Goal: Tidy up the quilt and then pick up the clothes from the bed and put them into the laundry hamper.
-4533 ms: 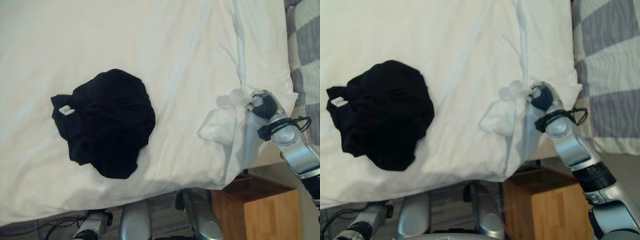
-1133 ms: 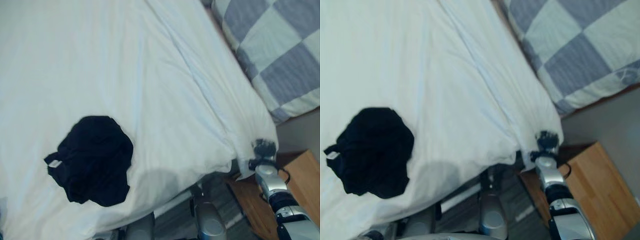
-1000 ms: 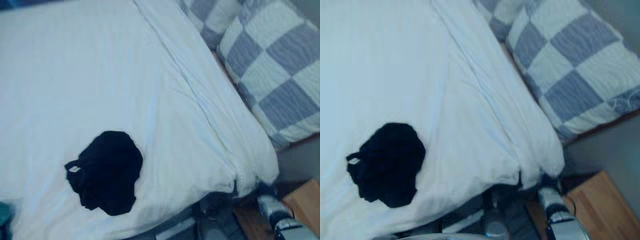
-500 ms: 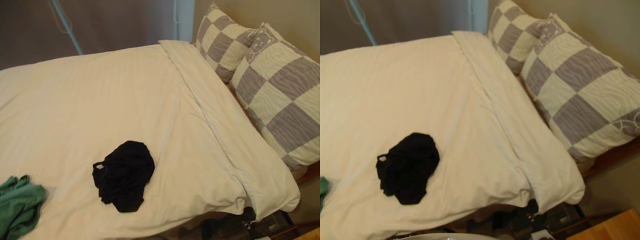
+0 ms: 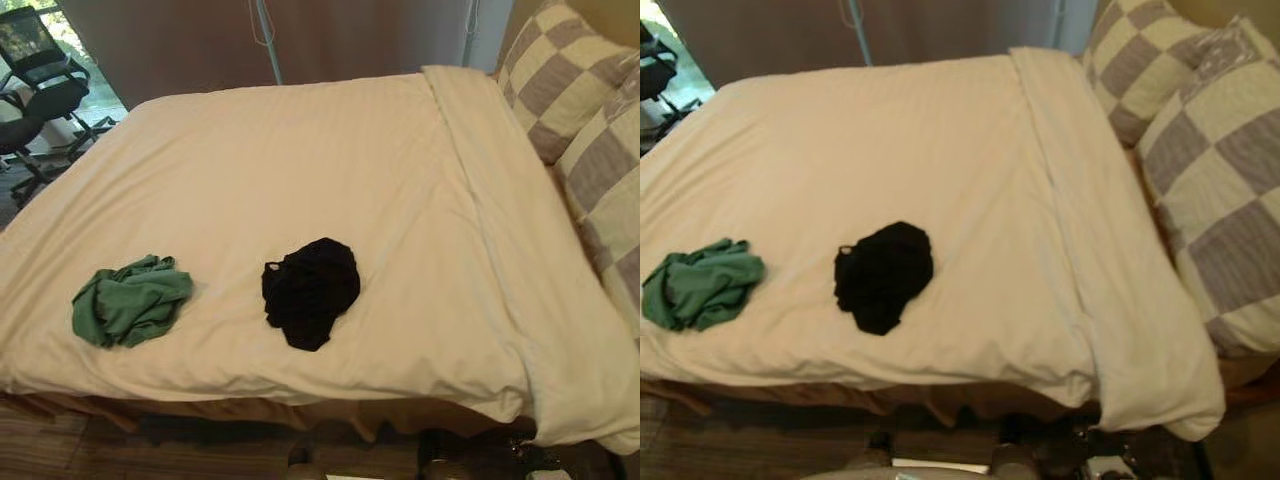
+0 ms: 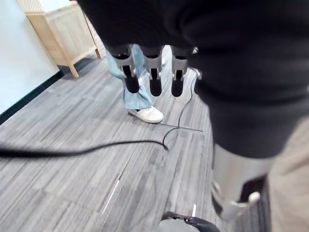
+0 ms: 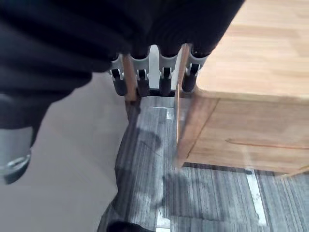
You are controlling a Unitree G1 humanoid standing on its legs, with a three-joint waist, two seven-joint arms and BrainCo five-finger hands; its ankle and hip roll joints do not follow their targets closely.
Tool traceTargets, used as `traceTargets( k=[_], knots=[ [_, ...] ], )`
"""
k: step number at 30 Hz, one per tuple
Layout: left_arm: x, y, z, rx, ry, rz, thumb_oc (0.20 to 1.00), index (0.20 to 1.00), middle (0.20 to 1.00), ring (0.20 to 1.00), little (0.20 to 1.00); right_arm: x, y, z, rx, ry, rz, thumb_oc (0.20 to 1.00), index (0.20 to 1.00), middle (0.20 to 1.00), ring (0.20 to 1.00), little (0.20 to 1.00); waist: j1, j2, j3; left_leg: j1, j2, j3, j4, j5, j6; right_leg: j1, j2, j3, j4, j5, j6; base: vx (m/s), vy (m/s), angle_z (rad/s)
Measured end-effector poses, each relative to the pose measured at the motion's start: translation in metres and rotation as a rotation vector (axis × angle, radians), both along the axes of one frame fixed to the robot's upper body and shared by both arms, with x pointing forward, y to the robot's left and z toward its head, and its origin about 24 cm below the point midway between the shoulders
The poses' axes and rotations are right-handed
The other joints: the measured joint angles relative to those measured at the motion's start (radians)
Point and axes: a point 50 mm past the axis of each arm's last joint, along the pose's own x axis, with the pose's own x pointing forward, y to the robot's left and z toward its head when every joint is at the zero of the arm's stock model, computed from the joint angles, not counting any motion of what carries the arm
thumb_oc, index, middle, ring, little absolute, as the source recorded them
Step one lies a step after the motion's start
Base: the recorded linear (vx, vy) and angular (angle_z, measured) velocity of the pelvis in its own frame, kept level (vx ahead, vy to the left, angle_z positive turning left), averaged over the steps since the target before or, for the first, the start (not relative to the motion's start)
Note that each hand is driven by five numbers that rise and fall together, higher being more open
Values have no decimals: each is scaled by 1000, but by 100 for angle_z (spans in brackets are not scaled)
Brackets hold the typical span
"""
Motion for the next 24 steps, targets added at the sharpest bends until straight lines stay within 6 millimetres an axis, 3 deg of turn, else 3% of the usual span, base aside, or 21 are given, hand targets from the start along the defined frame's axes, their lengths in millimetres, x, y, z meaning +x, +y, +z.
traceTargets(
  k=[2,3,4,5,6,8,9,10,11,12,13,14,15,16,17,18,20,21,22,23,24],
  knots=[
    [1,0,0,0,-25,20,1000,1000,1000,1000,1000,-5,-5,0,6,-2,-65,1000,1000,1000,1000,1000,-10,-15,11,32,-48,7,-19,-54,13,-39,-16,94,-23,12,11,-250,664,-75],
    [12,2,1,5,-73,8,1000,1000,1000,1000,1000,-11,-4,-2,11,19,-84,1000,1000,1000,1000,1000,-15,-44,35,19,-116,13,24,-128,47,-40,-59,142,-66,2,19,-292,571,-86],
    [18,-1,1,-6,-105,-10,1000,1000,1000,1000,1000,-11,-5,-1,6,25,-85,1000,1000,1000,1000,1000,-6,-36,46,-14,-125,42,47,-159,97,-43,-71,158,-84,-9,41,-423,720,-93],
    [22,-6,0,-21,-125,-35,1000,1000,1000,1000,1000,-12,-10,0,-4,27,-91,1000,1000,1000,1000,1000,-5,-1,49,-30,-93,62,58,-179,89,-97,-34,166,-26,-3,33,-426,665,-87],
    [36,-2,4,-14,-182,-91,1000,1000,1000,1000,1000,-16,-4,-3,14,47,-102,1000,1000,1000,1000,1000,-4,8,71,-39,-77,111,47,-150,116,-190,-17,165,141,4,35,-555,835,-41],
    [53,3,8,-1,-244,-198,1000,1000,1000,1000,1000,-32,-2,-7,17,85,-111,1000,1000,1000,1000,1000,-35,-7,72,-77,-85,162,62,-146,146,-247,-41,148,328,-21,47,-329,524,13],
    [65,8,12,15,-273,-230,1000,1000,1000,1000,1000,-43,-1,-8,18,109,-120,1000,1000,1000,1000,1000,-34,-56,72,-96,-142,156,113,-163,133,-217,-100,146,334,-34,51,-92,236,17],
    [67,12,14,26,-281,-233,1000,1000,1000,1000,1000,-45,1,-10,24,113,-117,1000,1000,1000,1000,1000,-40,-96,76,-96,-175,170,144,-168,115,-161,-124,152,265,-59,44,-157,389,1],
    [70,13,15,38,-289,-271,1000,1000,1000,1000,1000,-42,2,-10,35,101,-108,1000,1000,1000,1000,1000,-54,-112,95,-119,-195,168,218,-197,98,-79,-153,158,120,-32,121,-108,265,-19],
    [66,10,13,32,-276,-288,1000,1000,1000,1000,1000,-39,6,-11,45,88,-73,1000,1000,1000,1000,1000,-65,-99,93,-141,-193,174,252,-207,100,-56,-148,137,63,-47,113,-165,469,-19],
    [69,9,14,36,-283,-298,1000,1000,1000,1000,1000,-38,7,-11,48,92,-24,1000,1000,1000,1000,1000,-64,-50,94,-178,-155,169,284,-209,116,-63,-133,115,84,-53,99,-103,370,-8],
    [70,13,15,48,-285,-296,1000,1000,1000,1000,1000,-44,16,-15,79,107,-21,1000,1000,1000,1000,1000,-65,-51,92,-180,-164,176,286,-213,112,-81,-122,77,150,-70,74,-109,405,1],
    [64,21,16,65,-267,-292,1000,1000,1000,1000,1000,-54,28,-21,120,129,-25,1000,1000,1000,1000,1000,-64,-84,78,-167,-194,163,273,-220,114,-77,-126,50,142,-99,19,-51,277,-15],
    [53,28,15,71,-232,-265,1000,1000,1000,1000,1000,-58,37,-24,152,140,-23,1000,1000,1000,1000,1000,-58,-90,71,-159,-220,133,278,-217,141,-64,-130,59,107,-108,23,-19,209,-54],
    [41,29,12,63,-197,-237,1000,1000,1000,1000,1000,-56,38,-24,156,137,-3,1000,1000,1000,1000,1000,-49,-80,65,-167,-206,123,277,-216,140,-60,-118,61,87,-119,43,14,201,-98],
    [20,28,8,50,-144,-208,1000,1000,1000,1000,1000,-45,40,-24,177,108,24,1000,1000,1000,1000,1000,-40,-48,55,-173,-146,147,262,-217,133,-113,-51,74,221,-113,55,19,99,-77],
    [11,32,8,55,-124,-193,1000,1000,1000,1000,1000,-49,44,-25,196,116,49,1000,1000,1000,1000,1000,-59,-50,38,-151,-130,132,178,-199,145,-126,25,48,372,-148,46,-4,23,-12],
    [9,37,10,72,-121,-185,1000,1000,1000,1000,1000,-58,43,-26,200,144,64,1000,1000,1000,1000,1000,-57,-75,14,-130,-138,88,88,-112,134,-65,106,52,332,-184,9,-12,-42,43],
    [17,33,9,64,-140,-192,1000,1000,1000,1000,1000,-60,38,-25,194,152,67,1000,1000,1000,1000,1000,-70,-92,13,-136,-152,67,53,-76,104,2,137,66,226,-189,-63,-8,-63,66],
    [22,21,7,38,-153,-204,1000,1000,1000,1000,1000,-58,31,-23,176,148,72,1000,1000,1000,1000,1000,-80,-73,10,-142,-148,44,26,-53,109,33,150,59,179,-169,-41,-20,-107,99],
    [43,7,7,17,-210,-232,1000,1000,1000,1000,1000,-58,26,-22,164,149,70,1000,1000,1000,1000,1000,-76,-61,15,-151,-154,8,7,-20,92,32,171,75,188,-160,-72,-20,-83,98]
  ],
)
